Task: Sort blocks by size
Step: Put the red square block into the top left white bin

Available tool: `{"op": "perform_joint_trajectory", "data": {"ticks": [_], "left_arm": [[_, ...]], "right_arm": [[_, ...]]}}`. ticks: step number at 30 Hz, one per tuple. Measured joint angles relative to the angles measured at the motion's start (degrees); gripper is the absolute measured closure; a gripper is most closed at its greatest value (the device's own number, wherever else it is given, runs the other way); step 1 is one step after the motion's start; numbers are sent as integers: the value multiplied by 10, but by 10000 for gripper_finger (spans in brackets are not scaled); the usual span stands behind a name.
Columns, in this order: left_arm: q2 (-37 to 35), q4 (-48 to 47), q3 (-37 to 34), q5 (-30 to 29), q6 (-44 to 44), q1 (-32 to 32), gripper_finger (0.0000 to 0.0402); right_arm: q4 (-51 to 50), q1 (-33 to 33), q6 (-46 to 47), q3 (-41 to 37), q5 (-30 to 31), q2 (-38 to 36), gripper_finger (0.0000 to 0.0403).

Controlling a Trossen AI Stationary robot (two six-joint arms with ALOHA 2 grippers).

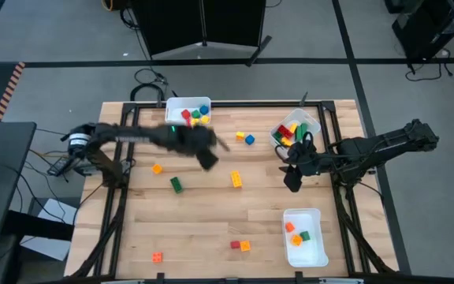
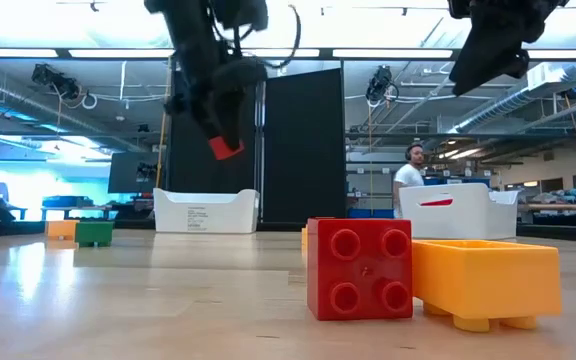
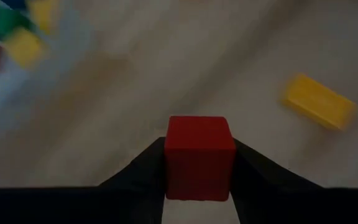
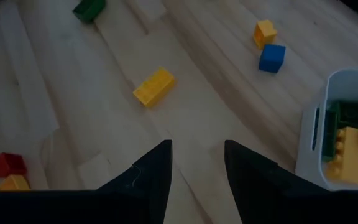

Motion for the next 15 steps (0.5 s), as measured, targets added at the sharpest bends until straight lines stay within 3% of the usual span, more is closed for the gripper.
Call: {"op": "perform_joint_trajectory", "data": {"ticks": [9, 15], "left_arm": [[-11, 2, 26, 111, 268, 282, 258], [13, -14, 50, 156, 392, 407, 258]], "right_arm": [[21, -2, 87, 0, 72, 0, 245], [38, -3, 131, 0, 123, 0, 245]]}}
